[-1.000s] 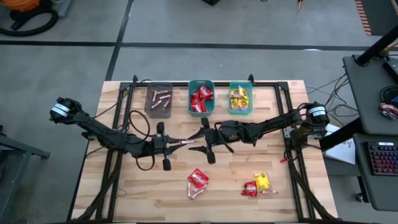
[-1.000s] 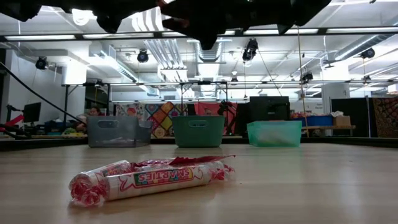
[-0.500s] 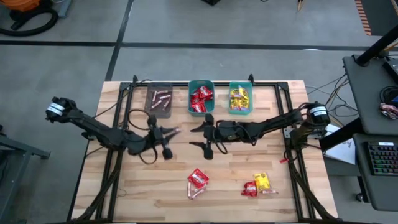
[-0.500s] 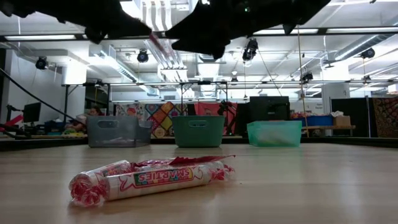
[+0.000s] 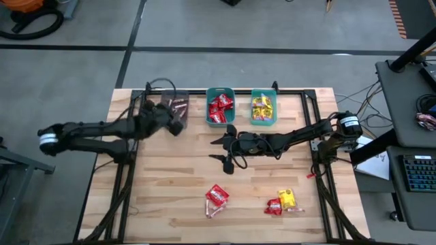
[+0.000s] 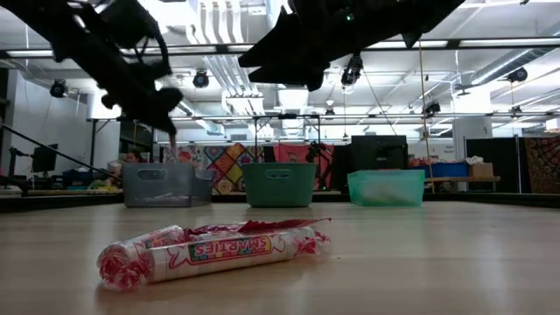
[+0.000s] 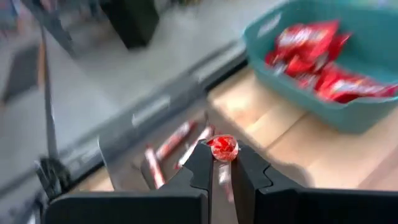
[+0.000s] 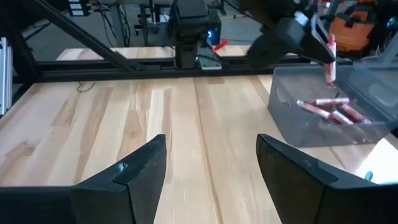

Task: Sort candy
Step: Put the white candy on the black bin, then put the yellow candy on the light green bin

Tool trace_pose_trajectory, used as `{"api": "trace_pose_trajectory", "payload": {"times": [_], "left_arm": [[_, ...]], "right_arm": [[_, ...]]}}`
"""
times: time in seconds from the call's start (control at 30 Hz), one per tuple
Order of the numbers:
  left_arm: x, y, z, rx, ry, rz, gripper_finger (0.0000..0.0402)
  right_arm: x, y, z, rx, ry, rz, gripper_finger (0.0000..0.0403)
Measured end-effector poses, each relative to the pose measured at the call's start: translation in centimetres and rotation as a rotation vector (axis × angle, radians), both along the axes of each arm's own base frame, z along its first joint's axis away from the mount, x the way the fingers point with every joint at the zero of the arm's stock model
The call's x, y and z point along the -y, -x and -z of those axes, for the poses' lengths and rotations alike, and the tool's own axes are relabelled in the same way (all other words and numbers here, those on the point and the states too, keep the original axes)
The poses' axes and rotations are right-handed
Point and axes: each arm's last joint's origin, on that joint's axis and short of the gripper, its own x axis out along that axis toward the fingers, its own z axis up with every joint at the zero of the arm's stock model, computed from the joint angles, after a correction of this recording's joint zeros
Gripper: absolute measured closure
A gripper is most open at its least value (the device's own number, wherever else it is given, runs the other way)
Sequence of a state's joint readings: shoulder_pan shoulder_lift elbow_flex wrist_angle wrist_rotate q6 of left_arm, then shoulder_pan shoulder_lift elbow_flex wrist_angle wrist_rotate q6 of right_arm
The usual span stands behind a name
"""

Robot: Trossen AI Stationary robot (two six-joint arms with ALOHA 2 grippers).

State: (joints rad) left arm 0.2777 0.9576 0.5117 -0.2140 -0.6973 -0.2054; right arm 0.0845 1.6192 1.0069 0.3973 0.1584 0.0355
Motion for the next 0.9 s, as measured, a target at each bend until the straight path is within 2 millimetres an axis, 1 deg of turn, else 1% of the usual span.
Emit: {"api": "trace_pose_trajectory", "payload": {"times": [0.13,0.27,0.4,0.47,0.77,0.9], "left_arm": [[-2.7,0.7,1.1,-0.009,0.137,-0.02,0.039],[-4.0,0.9,1.9,-0.031,0.188,-0.053,0.0374],[-4.1,0.8,2.2,-0.045,0.201,-0.052,0.0354],[-4.1,0.6,2.1,-0.045,0.207,-0.051,0.0343],[-4.0,0.6,0.4,-0.102,0.273,-0.072,0.0311],[-3.5,0.1,-0.6,-0.094,0.282,-0.052,0.0304]], "right_arm": [[0.0,0.1,0.2,-0.02,-0.015,0.006,0.0165],[0.0,0.1,0.3,-0.03,-0.016,0.007,0.0165],[0.0,0.1,0.3,-0.034,-0.015,0.007,0.0165],[0.0,0.1,0.3,-0.034,-0.015,0.007,0.0165],[0.0,0.2,0.5,-0.055,-0.036,0.014,0.0165],[-0.1,0.7,0.2,-0.089,-0.06,0.012,0.0165]]}}
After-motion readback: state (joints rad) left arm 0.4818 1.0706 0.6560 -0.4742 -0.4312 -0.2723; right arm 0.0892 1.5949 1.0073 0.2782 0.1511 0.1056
